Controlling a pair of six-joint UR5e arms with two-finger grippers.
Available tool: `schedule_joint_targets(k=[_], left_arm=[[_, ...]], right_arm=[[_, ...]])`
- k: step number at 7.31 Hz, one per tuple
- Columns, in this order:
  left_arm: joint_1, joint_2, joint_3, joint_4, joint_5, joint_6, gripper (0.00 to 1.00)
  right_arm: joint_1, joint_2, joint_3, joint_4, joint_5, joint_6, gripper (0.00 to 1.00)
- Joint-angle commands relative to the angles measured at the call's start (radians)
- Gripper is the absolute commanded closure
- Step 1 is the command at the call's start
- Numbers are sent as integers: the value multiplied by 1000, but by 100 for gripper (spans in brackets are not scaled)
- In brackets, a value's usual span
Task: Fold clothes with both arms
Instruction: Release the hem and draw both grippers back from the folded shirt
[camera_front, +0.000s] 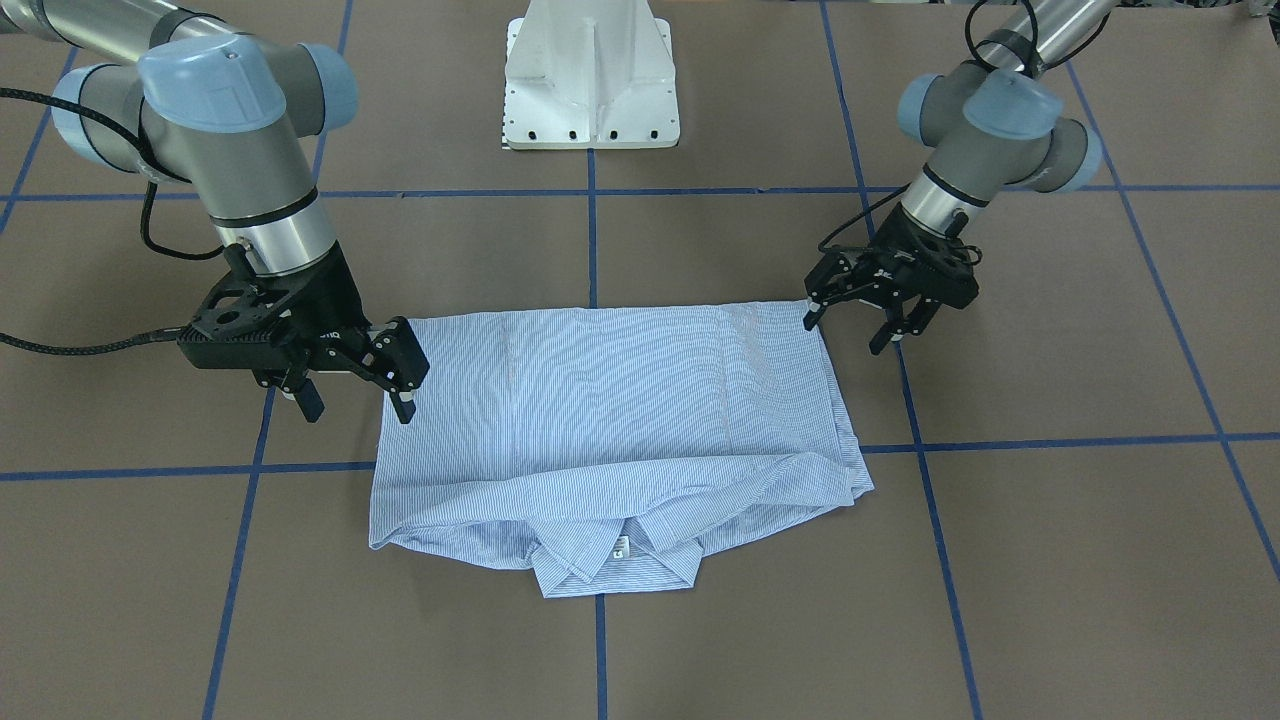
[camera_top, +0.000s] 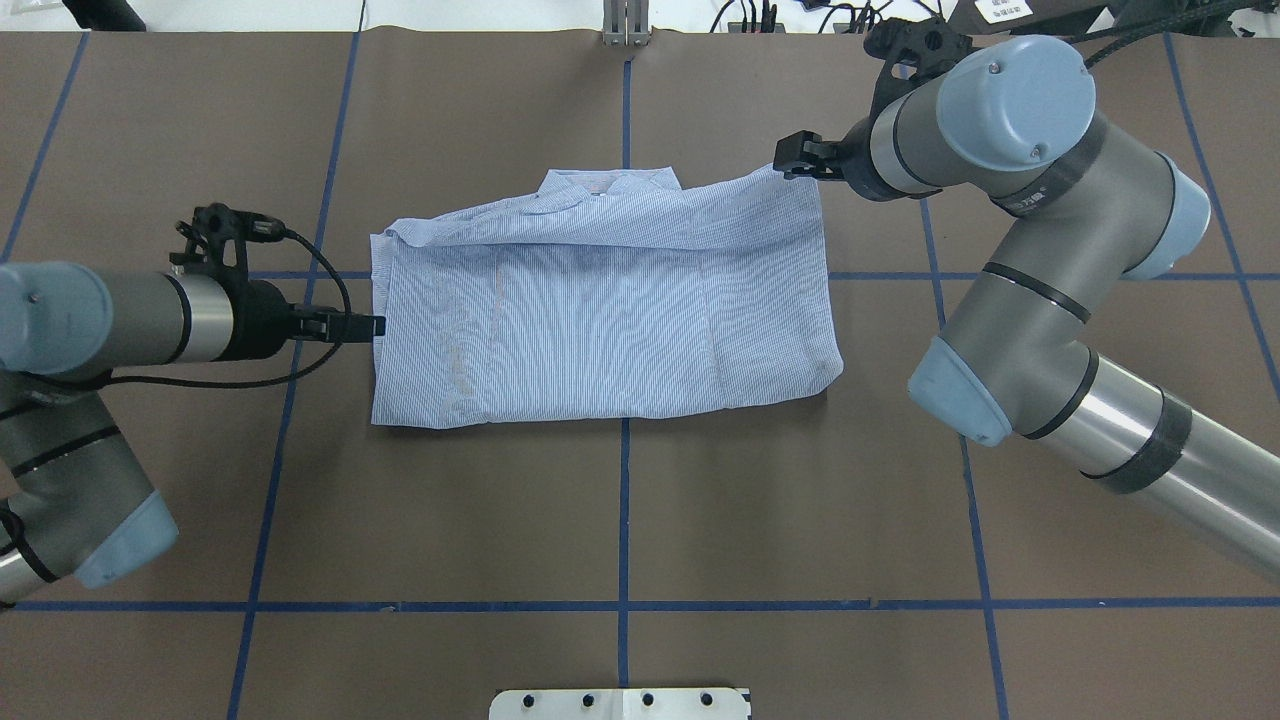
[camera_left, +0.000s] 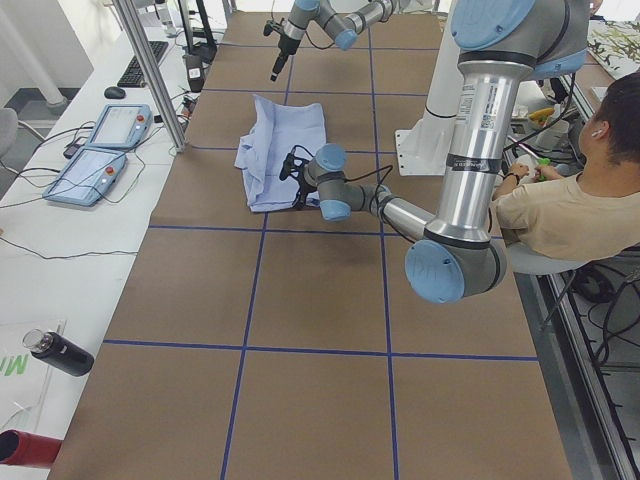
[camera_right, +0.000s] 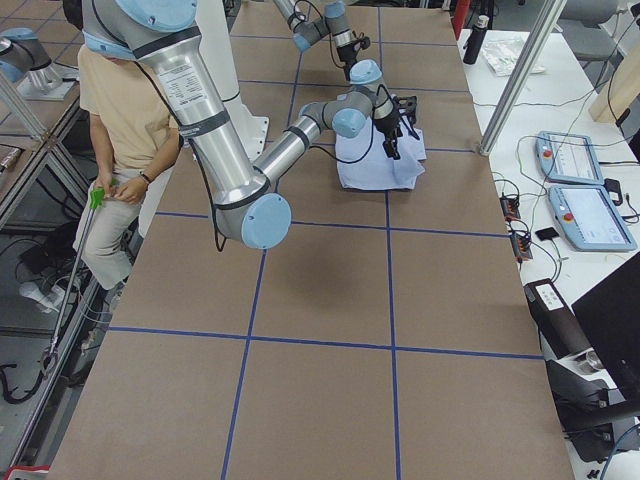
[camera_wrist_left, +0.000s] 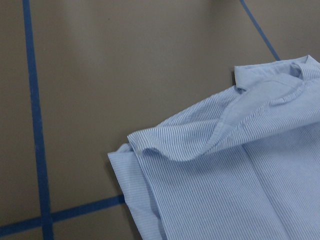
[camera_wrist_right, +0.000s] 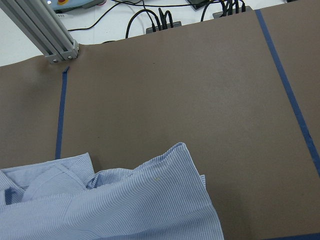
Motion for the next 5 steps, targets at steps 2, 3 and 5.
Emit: schedule_joint_targets(k=[2, 3, 5], left_arm=[[112, 1, 9, -8, 81, -91, 24], [113, -1, 7, -8, 79, -93, 52], [112, 1, 3, -8, 79, -93, 100]], right_arm=[[-2, 0, 1, 0, -1, 1, 0], [-2, -2, 1, 0, -1, 1, 0], [-3, -2, 1, 0, -2, 1, 0]])
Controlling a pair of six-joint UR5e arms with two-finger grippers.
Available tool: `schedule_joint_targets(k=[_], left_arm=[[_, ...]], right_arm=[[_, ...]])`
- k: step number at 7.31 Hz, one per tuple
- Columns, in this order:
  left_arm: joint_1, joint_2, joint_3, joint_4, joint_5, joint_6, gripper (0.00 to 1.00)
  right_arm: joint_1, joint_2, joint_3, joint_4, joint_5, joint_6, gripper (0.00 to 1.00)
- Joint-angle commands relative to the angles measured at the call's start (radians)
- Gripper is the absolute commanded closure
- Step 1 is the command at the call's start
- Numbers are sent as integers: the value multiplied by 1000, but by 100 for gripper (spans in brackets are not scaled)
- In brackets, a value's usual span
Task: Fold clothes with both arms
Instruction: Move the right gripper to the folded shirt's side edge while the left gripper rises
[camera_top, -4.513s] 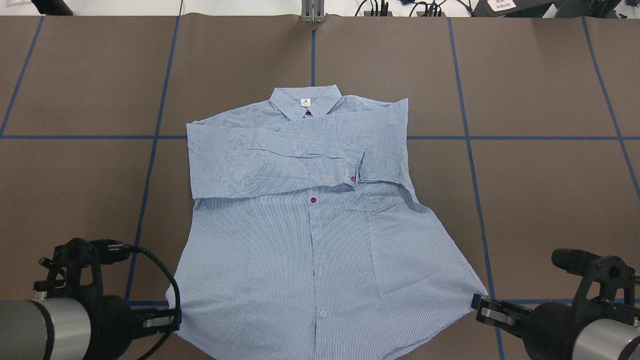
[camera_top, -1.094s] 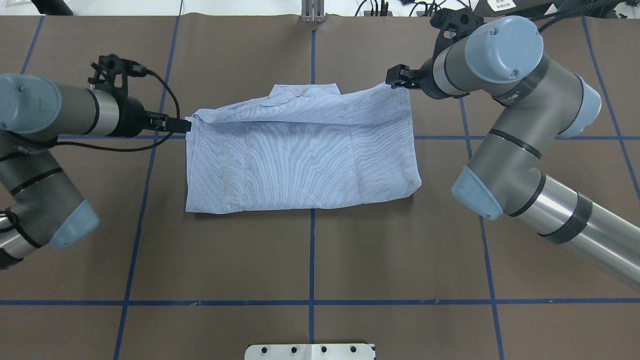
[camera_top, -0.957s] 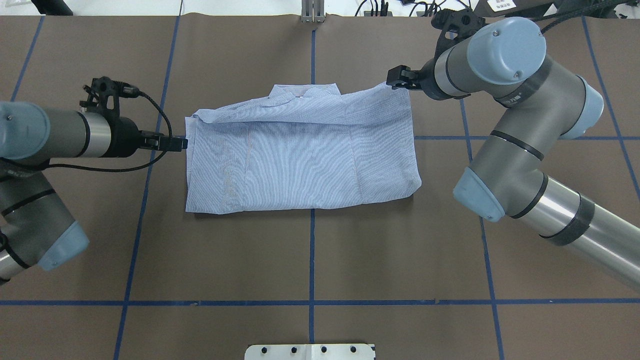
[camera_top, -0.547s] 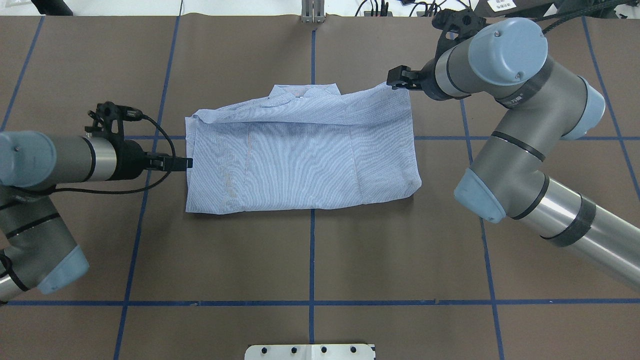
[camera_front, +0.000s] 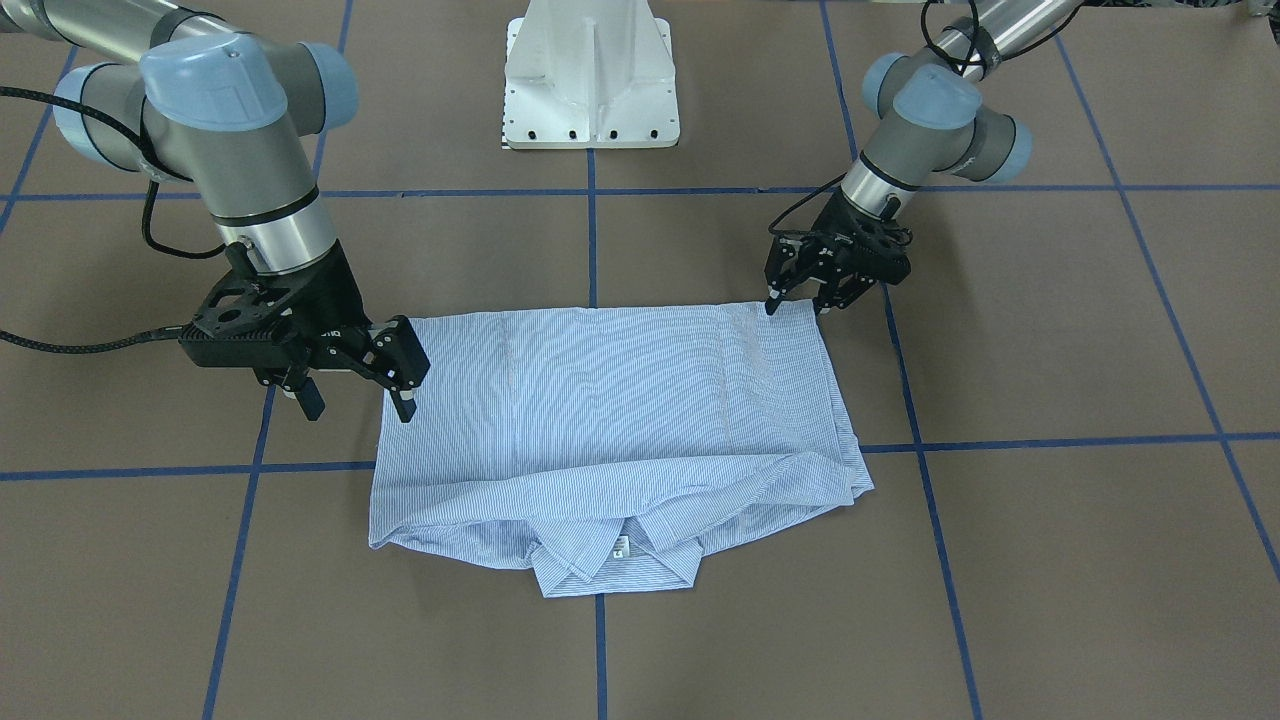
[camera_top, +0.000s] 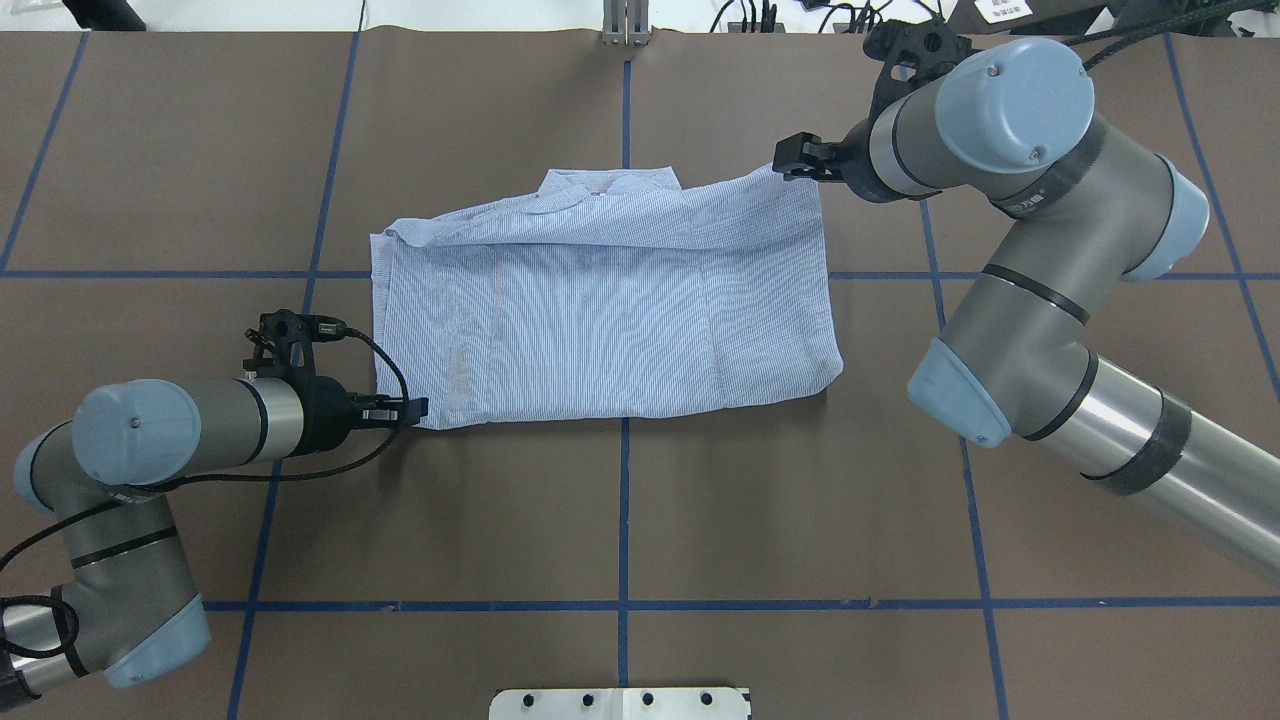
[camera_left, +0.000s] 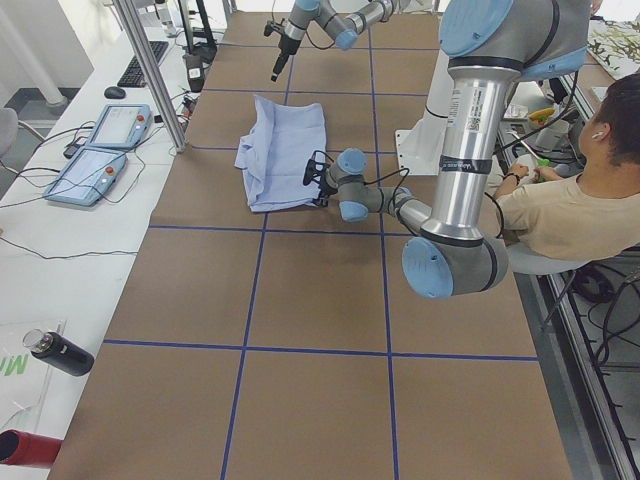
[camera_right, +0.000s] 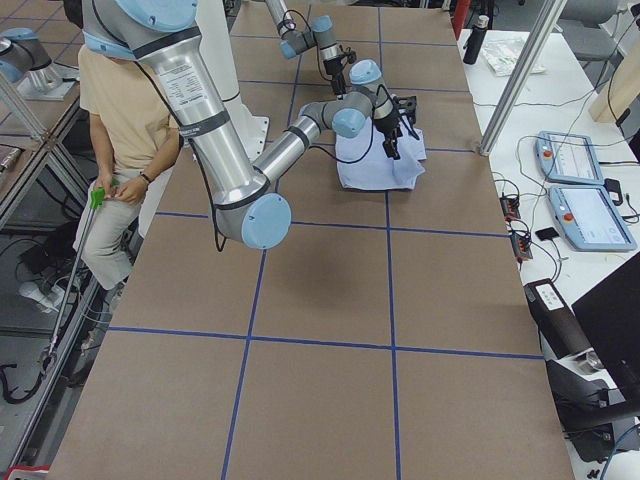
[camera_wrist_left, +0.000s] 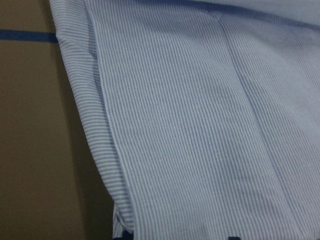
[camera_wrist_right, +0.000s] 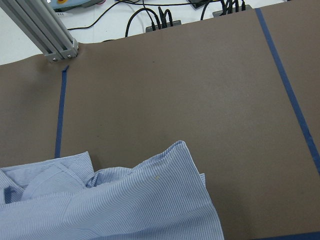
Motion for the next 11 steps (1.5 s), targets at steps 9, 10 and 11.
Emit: schedule_joint_targets(k=[9, 10, 11], left_arm=[[-419, -422, 642, 18, 1, 402, 100], [-430, -536, 761, 17, 1, 402, 100], [-430, -647, 865, 15, 1, 402, 100]], right_arm=[[-88, 9, 14, 0, -43, 58, 0], [-102, 9, 26, 0, -61, 74, 0], [-112, 1, 50, -2, -69, 83, 0]])
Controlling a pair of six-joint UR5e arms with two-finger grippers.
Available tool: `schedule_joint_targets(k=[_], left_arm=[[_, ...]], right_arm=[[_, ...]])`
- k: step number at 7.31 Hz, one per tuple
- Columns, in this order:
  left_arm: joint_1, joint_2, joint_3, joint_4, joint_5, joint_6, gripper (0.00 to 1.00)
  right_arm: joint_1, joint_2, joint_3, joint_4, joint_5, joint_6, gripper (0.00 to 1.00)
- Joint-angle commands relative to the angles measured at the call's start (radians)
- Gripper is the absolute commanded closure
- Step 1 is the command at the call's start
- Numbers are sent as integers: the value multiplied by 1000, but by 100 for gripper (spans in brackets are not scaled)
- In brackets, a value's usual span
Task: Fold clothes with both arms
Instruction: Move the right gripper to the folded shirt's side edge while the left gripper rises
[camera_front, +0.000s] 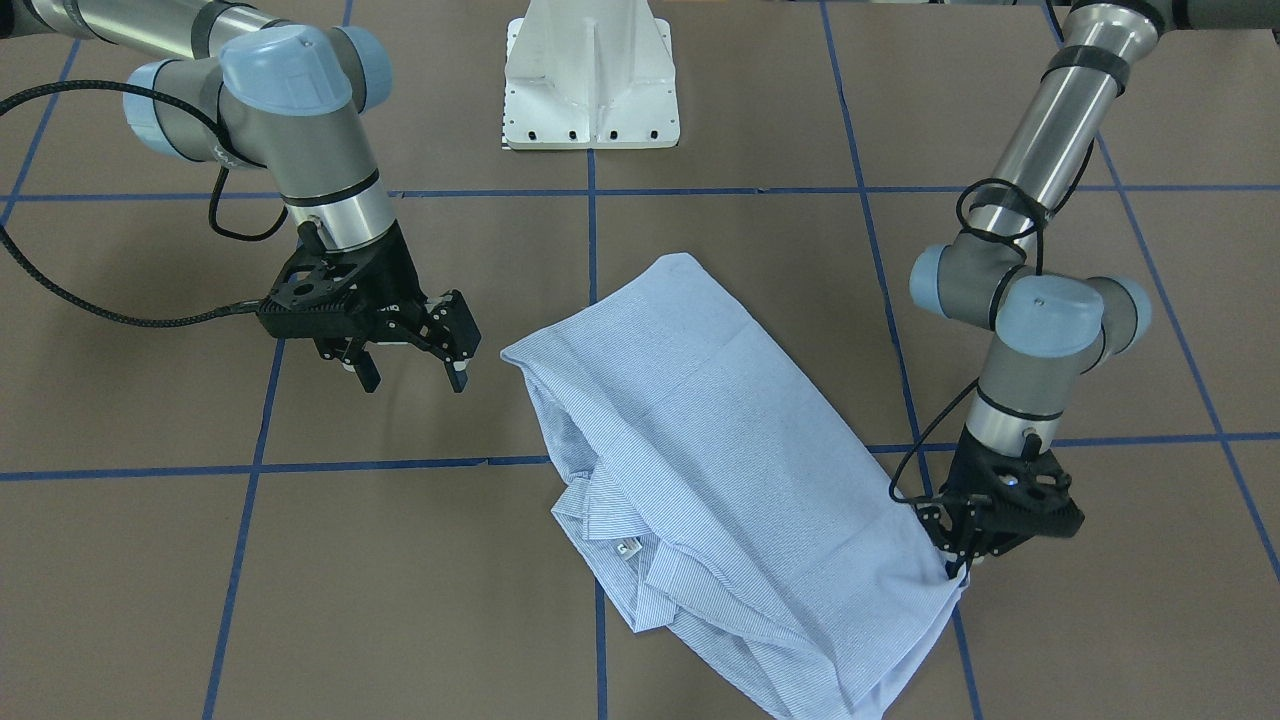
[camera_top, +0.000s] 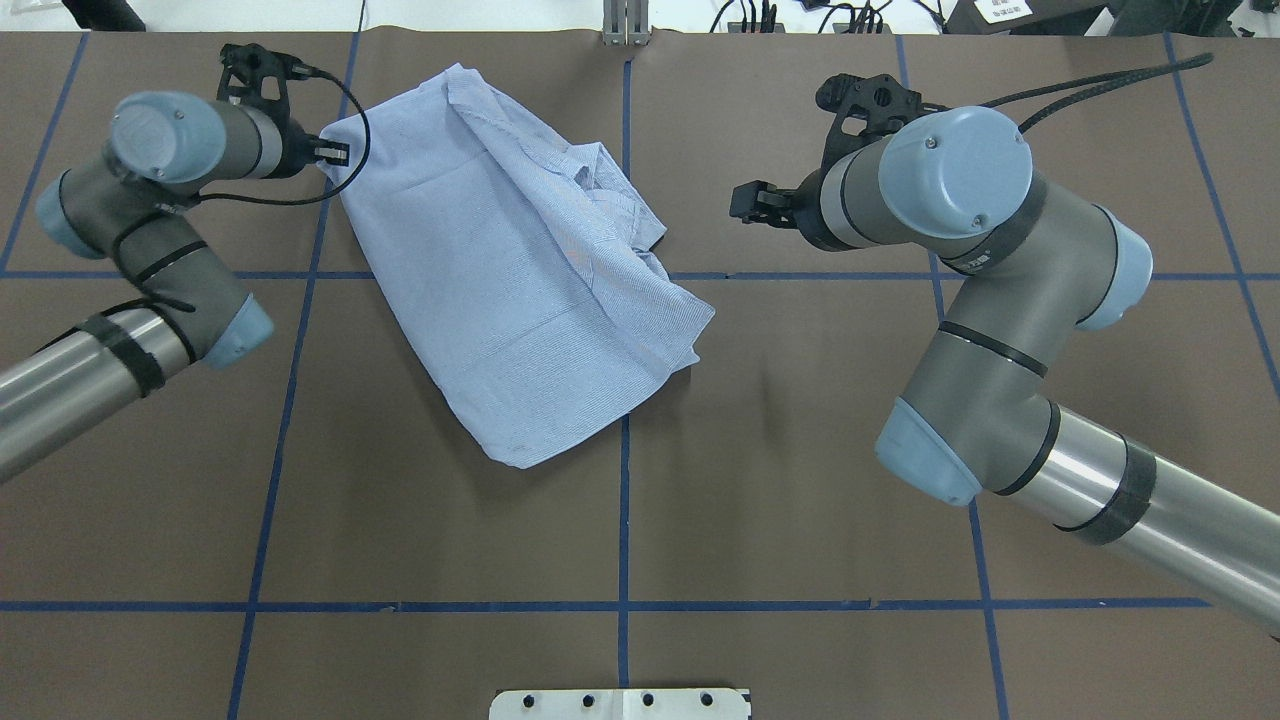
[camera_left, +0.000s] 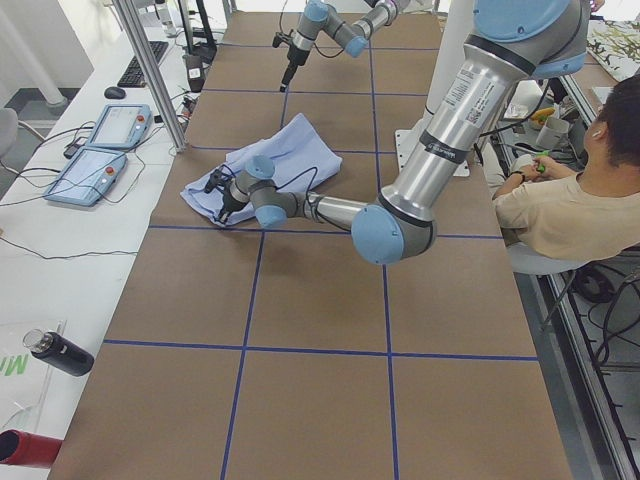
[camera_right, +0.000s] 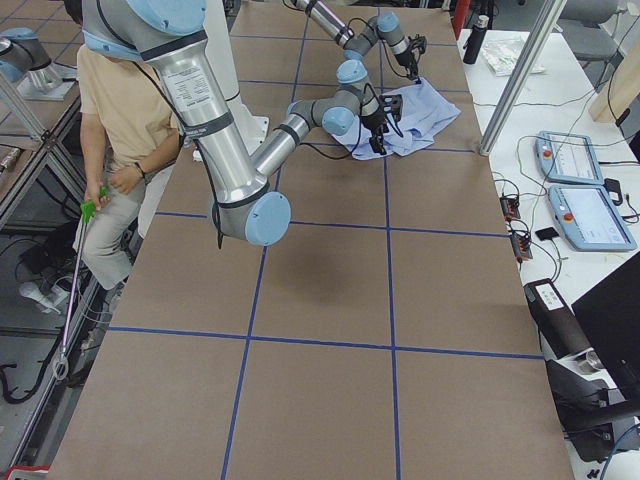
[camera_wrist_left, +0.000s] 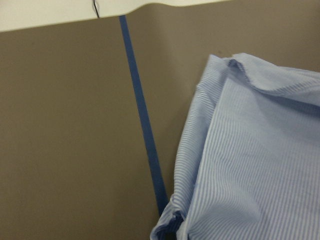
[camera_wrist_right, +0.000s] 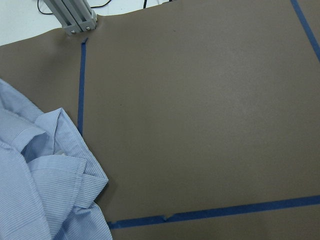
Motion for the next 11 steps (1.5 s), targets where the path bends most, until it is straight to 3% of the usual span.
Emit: schedule_joint_targets(k=[1, 2, 3, 5, 7, 8, 11], left_arm=[[-10, -225, 220, -7, -5, 5, 100], [-10, -223, 211, -16, -15, 6, 10], [-13, -194, 161, -21, -15, 9, 0], [-50, -127, 46, -13, -143, 11, 0], [-49, -2, -116, -7, -147, 8, 0], [-47, 2, -128, -7, -147, 0, 0], [-44, 4, -137, -8, -144, -3, 0]], right_arm=[[-28, -5, 33, -1, -14, 26, 0], [-54, 4, 35, -3, -34, 73, 0], [-97, 15, 36, -9, -87, 139, 0], [-188, 94, 30, -106, -178, 314, 0], [-277, 145, 27, -194, -241, 495, 1], [-335, 139, 21, -204, -303, 560, 1], [-389, 82, 6, -152, -353, 631, 2]])
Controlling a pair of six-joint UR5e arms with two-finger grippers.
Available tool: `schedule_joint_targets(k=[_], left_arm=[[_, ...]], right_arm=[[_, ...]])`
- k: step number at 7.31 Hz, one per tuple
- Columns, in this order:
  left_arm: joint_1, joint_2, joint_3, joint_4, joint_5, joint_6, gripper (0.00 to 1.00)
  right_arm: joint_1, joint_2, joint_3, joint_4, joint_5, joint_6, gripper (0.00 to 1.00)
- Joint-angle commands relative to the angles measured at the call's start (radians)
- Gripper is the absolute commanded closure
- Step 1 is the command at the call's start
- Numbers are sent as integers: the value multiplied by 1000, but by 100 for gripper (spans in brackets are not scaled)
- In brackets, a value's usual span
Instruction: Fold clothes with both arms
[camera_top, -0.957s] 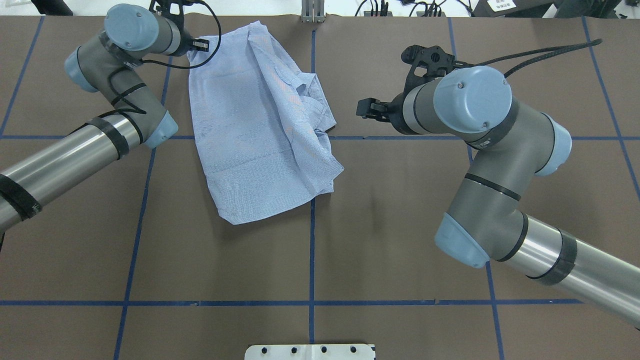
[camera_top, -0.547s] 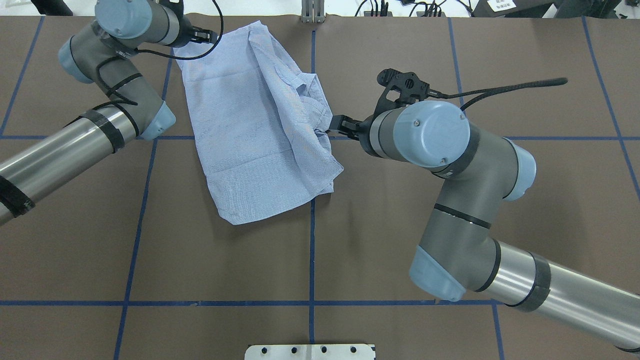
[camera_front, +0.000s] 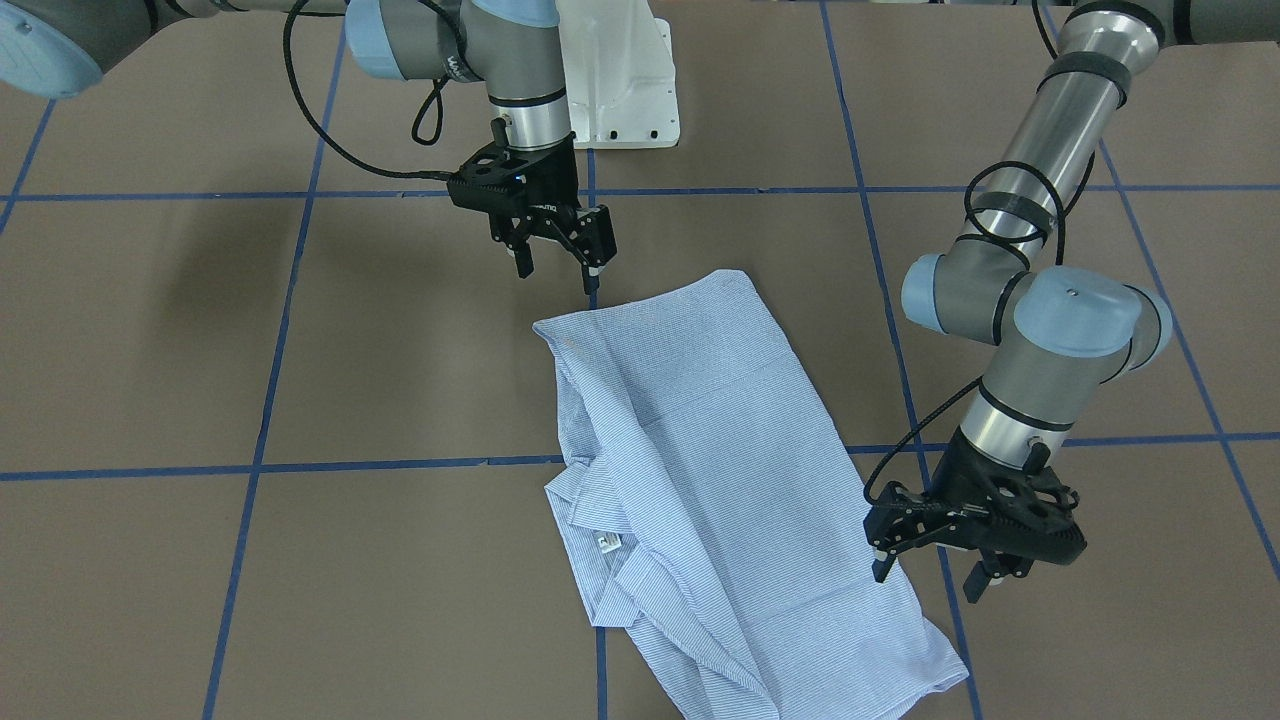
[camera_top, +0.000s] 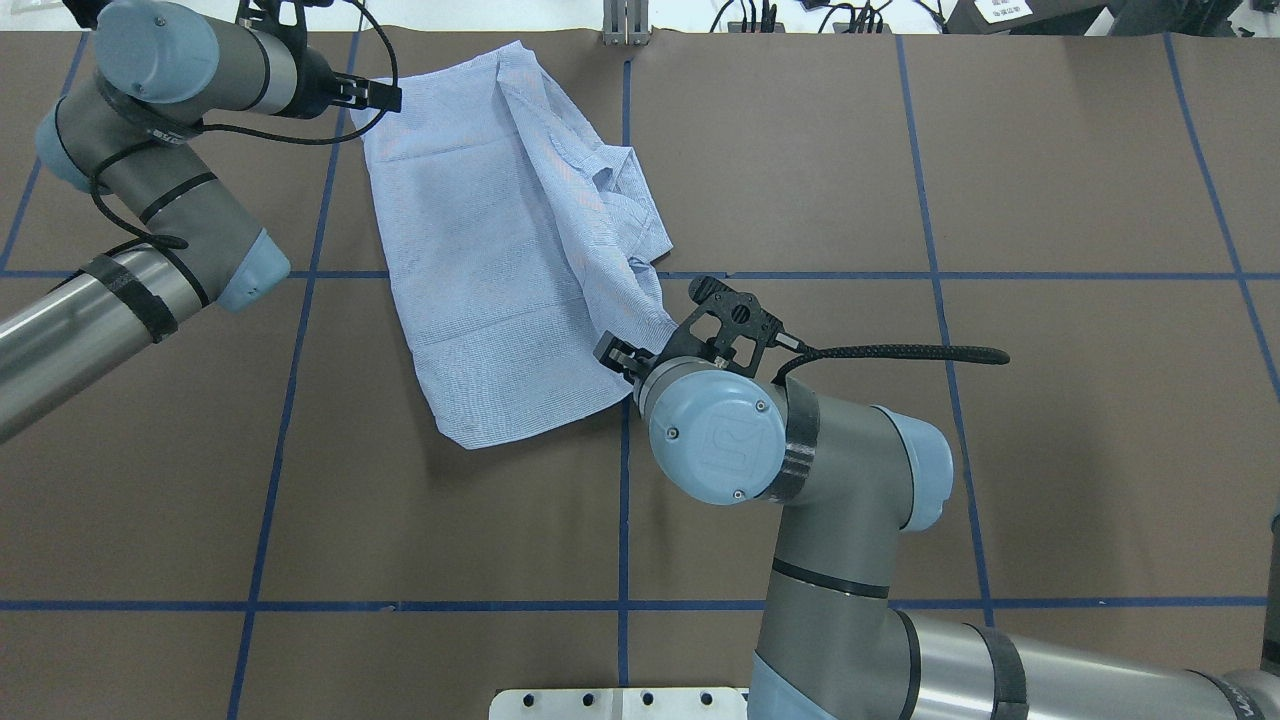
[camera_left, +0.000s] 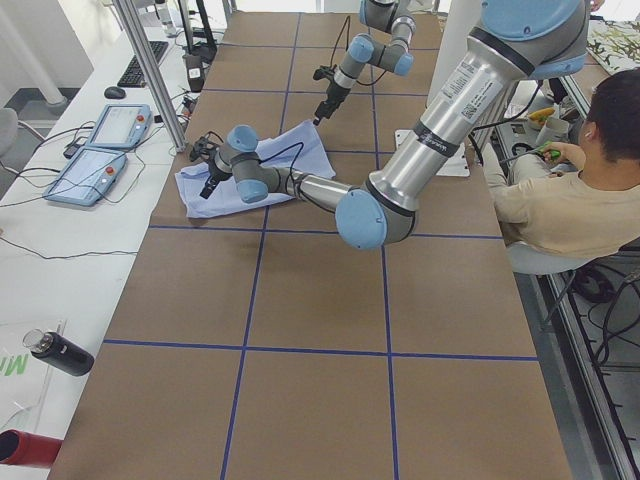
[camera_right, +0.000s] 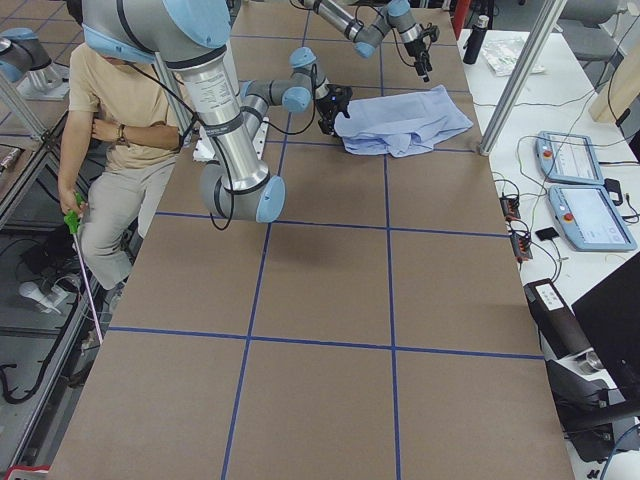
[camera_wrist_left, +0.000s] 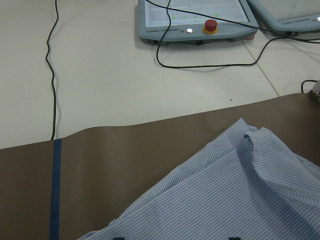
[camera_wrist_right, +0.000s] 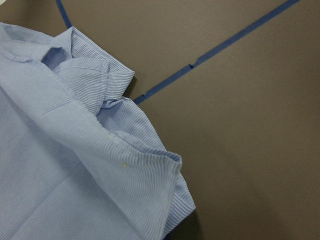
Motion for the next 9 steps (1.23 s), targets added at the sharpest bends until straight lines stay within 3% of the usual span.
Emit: schedule_joint_targets(k=[1, 3, 6, 9], left_arm=[[2, 3, -8, 0, 1, -1, 0], [6, 17, -29, 0, 2, -1, 0], [6, 31, -49, 0, 2, -2, 0], [5, 32, -52, 0, 2, -2, 0]], right_arm=[[-24, -11, -44, 60, -53, 33, 4], [-26, 8, -166, 184, -94, 45, 8], [-26, 43, -239, 186, -110, 50, 8], [-35, 60, -270, 186, -131, 48, 17]])
